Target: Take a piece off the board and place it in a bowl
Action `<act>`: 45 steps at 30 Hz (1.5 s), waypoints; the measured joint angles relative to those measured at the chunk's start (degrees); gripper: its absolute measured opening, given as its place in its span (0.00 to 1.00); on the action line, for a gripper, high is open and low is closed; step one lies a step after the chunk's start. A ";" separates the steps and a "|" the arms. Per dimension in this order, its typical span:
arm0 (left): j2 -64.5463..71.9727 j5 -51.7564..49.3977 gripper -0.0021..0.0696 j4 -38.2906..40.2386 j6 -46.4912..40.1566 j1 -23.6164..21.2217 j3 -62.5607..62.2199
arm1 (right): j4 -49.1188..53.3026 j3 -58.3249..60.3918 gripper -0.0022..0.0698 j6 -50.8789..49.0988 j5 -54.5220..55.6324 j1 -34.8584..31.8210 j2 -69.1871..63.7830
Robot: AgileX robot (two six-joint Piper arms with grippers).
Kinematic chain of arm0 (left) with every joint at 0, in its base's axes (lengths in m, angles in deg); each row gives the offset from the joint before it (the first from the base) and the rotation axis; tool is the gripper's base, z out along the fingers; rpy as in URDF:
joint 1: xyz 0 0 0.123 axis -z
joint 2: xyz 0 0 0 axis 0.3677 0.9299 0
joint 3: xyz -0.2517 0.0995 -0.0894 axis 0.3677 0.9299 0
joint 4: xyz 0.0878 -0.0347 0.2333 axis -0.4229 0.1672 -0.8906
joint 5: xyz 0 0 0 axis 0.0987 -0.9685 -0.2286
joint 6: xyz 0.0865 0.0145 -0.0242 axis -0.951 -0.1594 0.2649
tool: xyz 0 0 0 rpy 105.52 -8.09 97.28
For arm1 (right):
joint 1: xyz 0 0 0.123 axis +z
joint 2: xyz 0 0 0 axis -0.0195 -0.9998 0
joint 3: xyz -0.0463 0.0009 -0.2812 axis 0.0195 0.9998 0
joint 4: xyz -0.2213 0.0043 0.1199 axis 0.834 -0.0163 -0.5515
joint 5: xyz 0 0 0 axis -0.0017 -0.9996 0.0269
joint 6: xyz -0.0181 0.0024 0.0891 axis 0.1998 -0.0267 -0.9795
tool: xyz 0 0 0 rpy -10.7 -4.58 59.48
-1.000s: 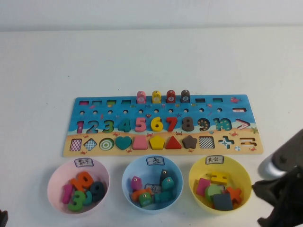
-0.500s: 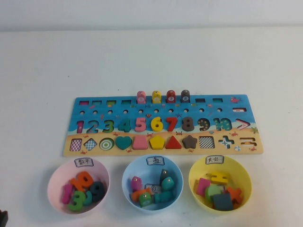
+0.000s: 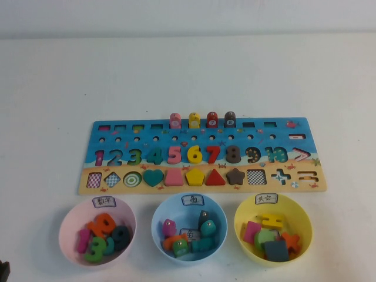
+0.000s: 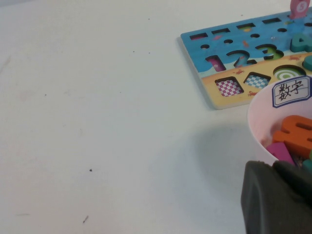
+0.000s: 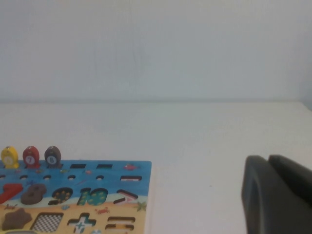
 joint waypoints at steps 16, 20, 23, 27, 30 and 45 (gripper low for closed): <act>0.00 0.00 0.02 0.00 0.00 0.00 0.00 | 0.00 0.02 0.01 0.00 -0.46 0.00 1.76; 0.00 0.00 0.02 0.00 0.00 0.00 0.00 | 0.00 0.02 0.01 0.00 -0.64 0.00 1.76; 0.00 0.00 0.02 0.00 0.00 0.00 0.00 | -2.23 0.02 0.01 0.39 -2.19 0.00 1.76; 0.00 0.00 0.02 0.00 0.00 0.00 0.00 | -7.92 0.02 0.01 5.06 -7.62 0.00 1.76; 0.00 0.00 0.02 0.00 0.00 0.00 0.00 | -9.20 0.02 0.01 7.95 -11.33 0.00 1.76; 0.00 0.00 0.02 0.00 0.00 0.00 0.00 | -13.28 0.02 0.01 16.17 -19.81 0.00 1.76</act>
